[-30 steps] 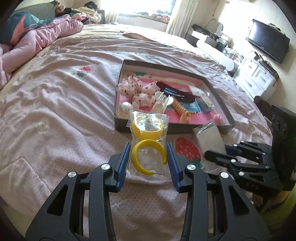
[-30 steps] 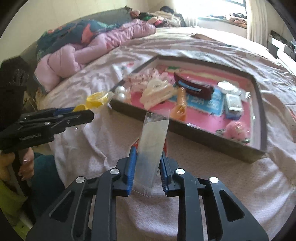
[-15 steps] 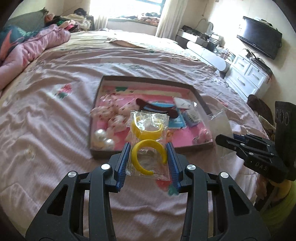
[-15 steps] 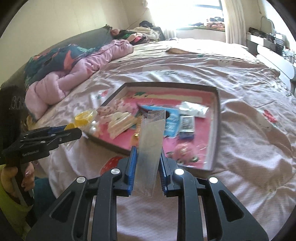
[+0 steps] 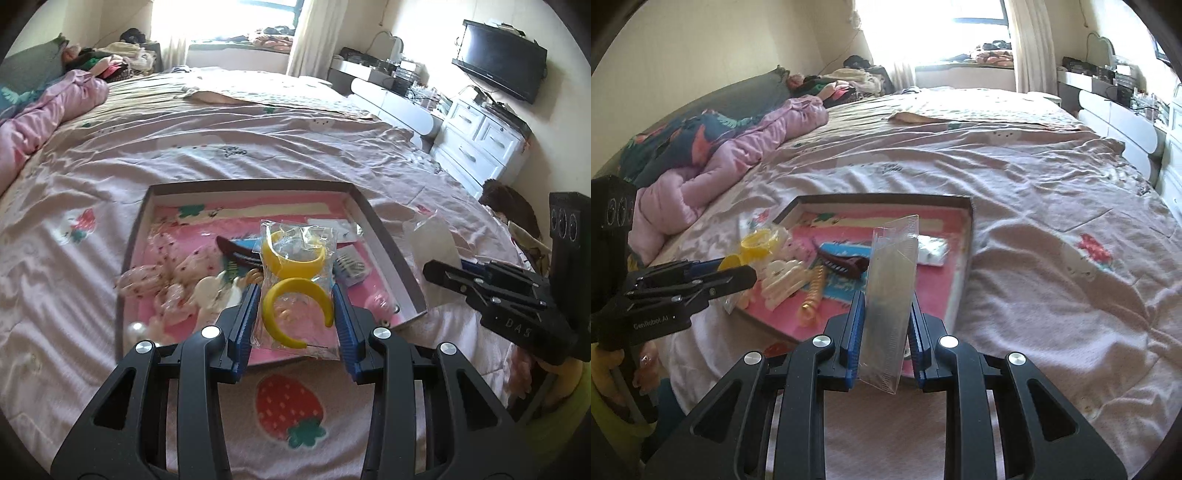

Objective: Organize jewelry
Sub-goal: 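Carry the yellow rings and clear packet into the tray and open both grippers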

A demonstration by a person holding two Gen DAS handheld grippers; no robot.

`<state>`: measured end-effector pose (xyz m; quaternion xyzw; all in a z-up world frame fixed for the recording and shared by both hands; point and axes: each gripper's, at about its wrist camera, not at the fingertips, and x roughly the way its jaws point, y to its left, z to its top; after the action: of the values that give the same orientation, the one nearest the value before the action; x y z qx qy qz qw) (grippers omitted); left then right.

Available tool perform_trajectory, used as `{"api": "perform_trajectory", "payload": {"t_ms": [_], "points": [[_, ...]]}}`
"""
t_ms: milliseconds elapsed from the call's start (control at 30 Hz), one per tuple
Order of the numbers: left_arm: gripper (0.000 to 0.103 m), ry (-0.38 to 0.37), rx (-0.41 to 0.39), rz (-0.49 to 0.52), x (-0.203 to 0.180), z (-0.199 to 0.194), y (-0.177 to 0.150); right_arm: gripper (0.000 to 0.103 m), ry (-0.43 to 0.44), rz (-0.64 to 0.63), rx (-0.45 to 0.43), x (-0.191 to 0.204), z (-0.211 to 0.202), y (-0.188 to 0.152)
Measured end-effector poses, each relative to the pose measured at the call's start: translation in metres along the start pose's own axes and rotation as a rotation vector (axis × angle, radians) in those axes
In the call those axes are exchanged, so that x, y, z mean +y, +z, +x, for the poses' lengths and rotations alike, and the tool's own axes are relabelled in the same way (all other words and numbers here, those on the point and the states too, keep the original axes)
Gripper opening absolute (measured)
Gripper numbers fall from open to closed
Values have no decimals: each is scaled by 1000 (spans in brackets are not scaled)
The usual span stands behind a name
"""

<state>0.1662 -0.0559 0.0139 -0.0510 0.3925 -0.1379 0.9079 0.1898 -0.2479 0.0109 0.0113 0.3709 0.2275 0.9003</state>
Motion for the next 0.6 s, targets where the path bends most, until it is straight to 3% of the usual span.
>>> {"api": "perform_trajectory", "payload": {"t_ms": [600], "points": [[32, -6, 86, 6, -7, 60, 3, 22, -23, 40, 70, -29, 45, 1]]}}
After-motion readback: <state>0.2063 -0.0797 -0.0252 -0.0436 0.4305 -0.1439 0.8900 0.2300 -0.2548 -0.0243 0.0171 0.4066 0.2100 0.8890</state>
